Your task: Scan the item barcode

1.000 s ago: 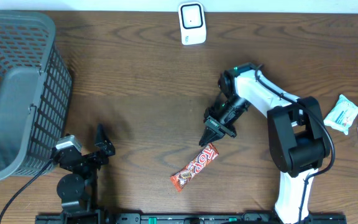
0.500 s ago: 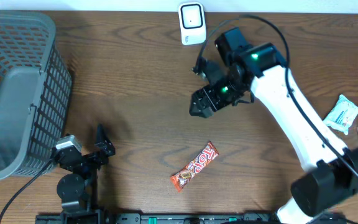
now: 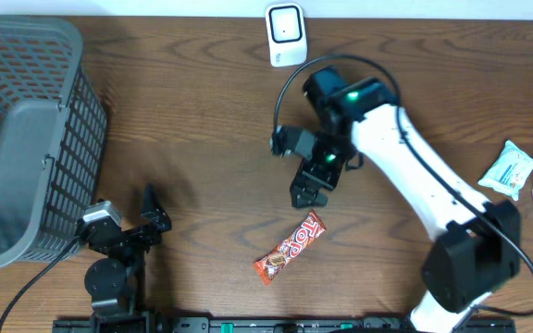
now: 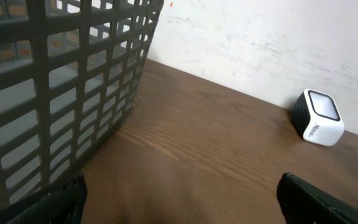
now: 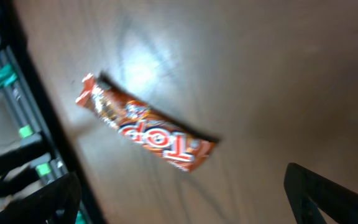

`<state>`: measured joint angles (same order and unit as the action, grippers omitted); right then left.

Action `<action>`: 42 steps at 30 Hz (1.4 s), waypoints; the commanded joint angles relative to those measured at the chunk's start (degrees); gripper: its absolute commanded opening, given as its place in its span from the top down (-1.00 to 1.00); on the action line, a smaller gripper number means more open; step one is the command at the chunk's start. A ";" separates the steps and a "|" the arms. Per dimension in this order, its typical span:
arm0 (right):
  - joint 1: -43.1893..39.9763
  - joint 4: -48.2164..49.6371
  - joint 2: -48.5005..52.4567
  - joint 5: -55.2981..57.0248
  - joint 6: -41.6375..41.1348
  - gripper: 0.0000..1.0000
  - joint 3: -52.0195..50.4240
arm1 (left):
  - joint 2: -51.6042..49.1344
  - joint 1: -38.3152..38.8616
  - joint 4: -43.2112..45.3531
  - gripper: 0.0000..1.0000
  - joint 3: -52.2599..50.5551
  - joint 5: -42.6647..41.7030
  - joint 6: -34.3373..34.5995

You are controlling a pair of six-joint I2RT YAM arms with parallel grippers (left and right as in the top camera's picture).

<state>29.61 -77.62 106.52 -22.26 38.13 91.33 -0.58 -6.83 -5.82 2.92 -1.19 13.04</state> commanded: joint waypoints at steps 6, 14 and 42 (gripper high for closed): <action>6.86 1.90 0.28 -6.16 -42.45 -0.99 -0.55 | 0.35 0.28 -1.86 -0.95 -0.98 0.52 -0.98; 11.56 7.69 0.33 -6.97 -76.72 -0.60 -0.57 | 0.35 0.28 -1.86 -0.96 -0.98 0.52 -0.98; 11.76 12.68 12.81 0.63 -123.60 -0.50 -12.11 | 0.35 0.28 -1.84 -0.96 -0.98 0.52 -0.96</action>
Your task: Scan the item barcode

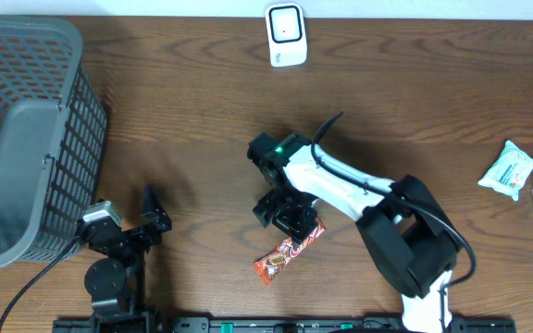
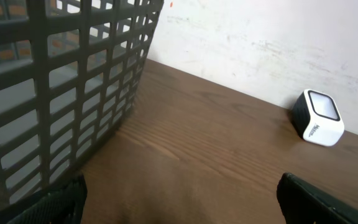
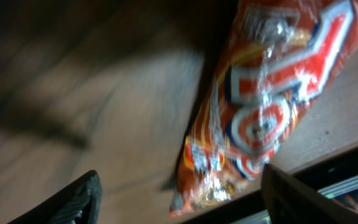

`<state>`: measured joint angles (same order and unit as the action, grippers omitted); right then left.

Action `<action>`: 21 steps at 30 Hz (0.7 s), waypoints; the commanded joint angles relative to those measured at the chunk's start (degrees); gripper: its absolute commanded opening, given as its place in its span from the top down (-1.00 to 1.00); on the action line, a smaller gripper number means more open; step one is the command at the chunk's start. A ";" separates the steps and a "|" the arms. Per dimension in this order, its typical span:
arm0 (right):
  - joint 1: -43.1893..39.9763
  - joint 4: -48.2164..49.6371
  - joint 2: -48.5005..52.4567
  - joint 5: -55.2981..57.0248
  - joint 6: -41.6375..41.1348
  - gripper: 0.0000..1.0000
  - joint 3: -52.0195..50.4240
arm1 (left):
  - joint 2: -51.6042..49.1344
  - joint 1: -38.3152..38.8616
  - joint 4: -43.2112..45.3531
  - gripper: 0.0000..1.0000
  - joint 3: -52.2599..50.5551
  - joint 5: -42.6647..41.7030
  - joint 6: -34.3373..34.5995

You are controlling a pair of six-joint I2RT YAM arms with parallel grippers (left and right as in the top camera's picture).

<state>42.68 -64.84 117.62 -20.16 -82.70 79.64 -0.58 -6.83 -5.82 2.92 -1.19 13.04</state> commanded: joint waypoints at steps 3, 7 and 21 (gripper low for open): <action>-2.34 -0.96 2.86 -1.07 -2.82 -0.44 -0.42 | 0.35 0.28 -1.84 -0.96 -0.98 0.52 -0.98; -2.62 -3.21 3.19 1.73 -3.04 -0.46 -0.42 | 0.35 0.28 -1.86 -0.96 -0.98 0.52 -0.98; -2.08 -4.74 3.48 3.17 -6.29 -0.44 -3.96 | 0.35 0.28 -1.84 -0.95 -0.98 0.52 -0.98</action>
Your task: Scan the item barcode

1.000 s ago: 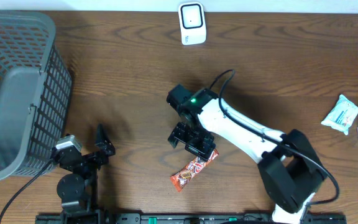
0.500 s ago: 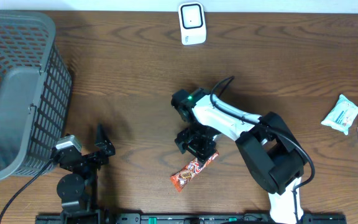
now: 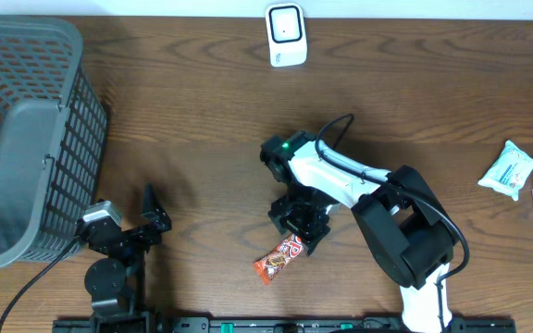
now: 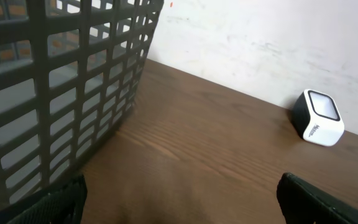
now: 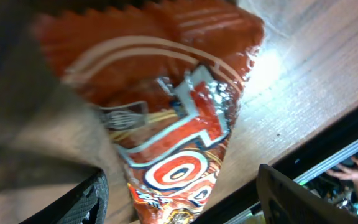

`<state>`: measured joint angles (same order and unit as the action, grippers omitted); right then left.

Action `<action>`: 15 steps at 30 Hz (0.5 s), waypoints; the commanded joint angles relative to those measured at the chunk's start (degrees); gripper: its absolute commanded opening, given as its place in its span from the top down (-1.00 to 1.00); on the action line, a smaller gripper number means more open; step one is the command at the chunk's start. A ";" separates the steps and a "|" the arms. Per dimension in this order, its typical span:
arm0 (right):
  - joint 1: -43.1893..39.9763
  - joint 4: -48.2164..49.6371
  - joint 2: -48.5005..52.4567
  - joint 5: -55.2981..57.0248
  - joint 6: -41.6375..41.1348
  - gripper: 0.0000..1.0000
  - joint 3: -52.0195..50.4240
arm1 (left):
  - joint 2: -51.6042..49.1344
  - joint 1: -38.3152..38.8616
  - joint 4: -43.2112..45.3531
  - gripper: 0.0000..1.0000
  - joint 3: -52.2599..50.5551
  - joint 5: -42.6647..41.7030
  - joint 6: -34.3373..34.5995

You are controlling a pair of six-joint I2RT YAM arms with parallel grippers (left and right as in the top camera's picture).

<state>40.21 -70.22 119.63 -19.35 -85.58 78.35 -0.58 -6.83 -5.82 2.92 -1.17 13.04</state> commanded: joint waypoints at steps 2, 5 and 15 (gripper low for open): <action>0.39 1.49 1.46 2.34 -4.02 -0.35 -3.43 | 0.35 0.28 -1.86 -0.96 -0.98 0.50 -0.96; 0.39 3.85 1.49 1.86 -4.09 -0.16 -4.44 | 0.35 0.28 -1.86 -0.96 -0.98 0.50 -0.98; 0.39 5.55 1.49 2.95 -5.31 0.20 -5.42 | 0.35 0.28 -1.86 -0.96 -0.98 0.50 -0.98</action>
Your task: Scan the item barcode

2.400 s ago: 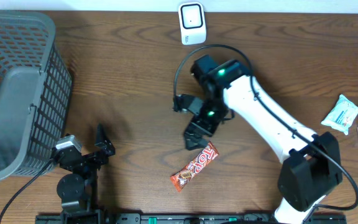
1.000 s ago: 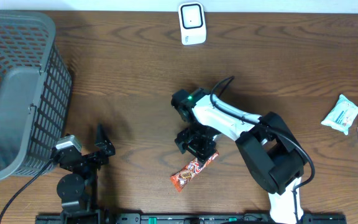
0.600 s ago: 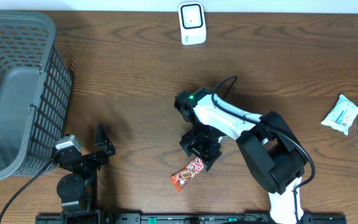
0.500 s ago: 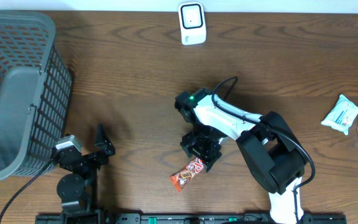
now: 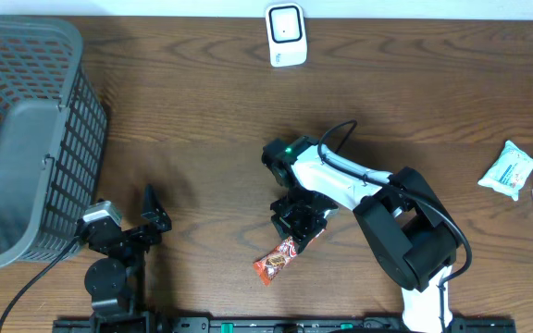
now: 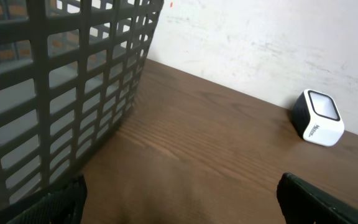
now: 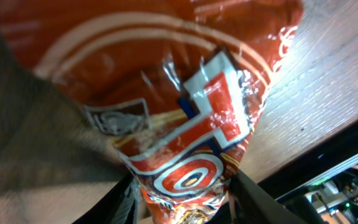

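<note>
An orange "TOP" candy bar [image 5: 279,257] lies on the brown table near the front edge. My right gripper [image 5: 300,223] is down on its upper end. In the right wrist view the bar [image 7: 185,112] fills the frame and both fingers [image 7: 128,200] press against its sides, so the right gripper [image 7: 188,202] is shut on it. The white barcode scanner [image 5: 286,35] stands at the back edge and also shows in the left wrist view as the scanner [image 6: 319,118]. My left gripper [image 6: 182,208] rests open at the front left, holding nothing.
A large grey mesh basket [image 5: 21,129] stands at the left; its wall [image 6: 61,81] is close to the left gripper. A pale green snack packet [image 5: 509,169] and other items lie at the right edge. The table's front rail runs just below the bar.
The right gripper's fingers stood wide on either side of the candy bar; now they are closed against its sides. The bar has hardly shifted. The left arm has not moved.
The right gripper was open above the table behind the candy bar. Then it was low over the bar's upper end, fingers wide. Then it straddled that end, and now it is shut on it. The left arm stayed parked throughout.
</note>
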`<state>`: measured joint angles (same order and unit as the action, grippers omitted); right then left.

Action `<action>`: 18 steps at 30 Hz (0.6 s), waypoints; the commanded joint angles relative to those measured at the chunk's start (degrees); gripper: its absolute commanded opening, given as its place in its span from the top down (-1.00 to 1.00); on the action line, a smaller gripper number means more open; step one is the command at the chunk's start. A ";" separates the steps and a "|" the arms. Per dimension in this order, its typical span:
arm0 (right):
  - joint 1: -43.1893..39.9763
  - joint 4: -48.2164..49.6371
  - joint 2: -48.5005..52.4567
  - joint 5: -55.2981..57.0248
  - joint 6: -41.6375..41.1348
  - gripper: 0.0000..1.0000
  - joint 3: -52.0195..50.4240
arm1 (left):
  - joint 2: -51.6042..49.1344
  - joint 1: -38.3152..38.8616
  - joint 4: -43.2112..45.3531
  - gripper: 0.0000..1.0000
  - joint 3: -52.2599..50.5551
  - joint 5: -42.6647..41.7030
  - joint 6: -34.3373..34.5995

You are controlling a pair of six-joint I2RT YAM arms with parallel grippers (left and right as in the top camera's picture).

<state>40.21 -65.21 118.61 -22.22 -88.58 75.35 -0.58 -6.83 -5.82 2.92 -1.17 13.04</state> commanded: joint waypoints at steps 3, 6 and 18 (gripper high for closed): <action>0.39 0.57 2.99 6.05 -3.87 0.18 -3.52 | 0.35 0.28 -1.84 -0.96 -0.98 0.50 -0.98; 0.39 1.27 4.44 5.46 -4.20 0.07 -5.27 | 0.35 0.28 -1.84 -0.95 -0.98 0.50 -0.98; 0.39 1.88 6.27 6.16 -4.20 0.73 -7.34 | 0.35 0.28 -1.84 -0.96 -0.98 0.50 -0.98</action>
<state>40.18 -64.53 119.63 -28.99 -91.29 71.37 -0.58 -6.83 -5.82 2.92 -1.19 13.04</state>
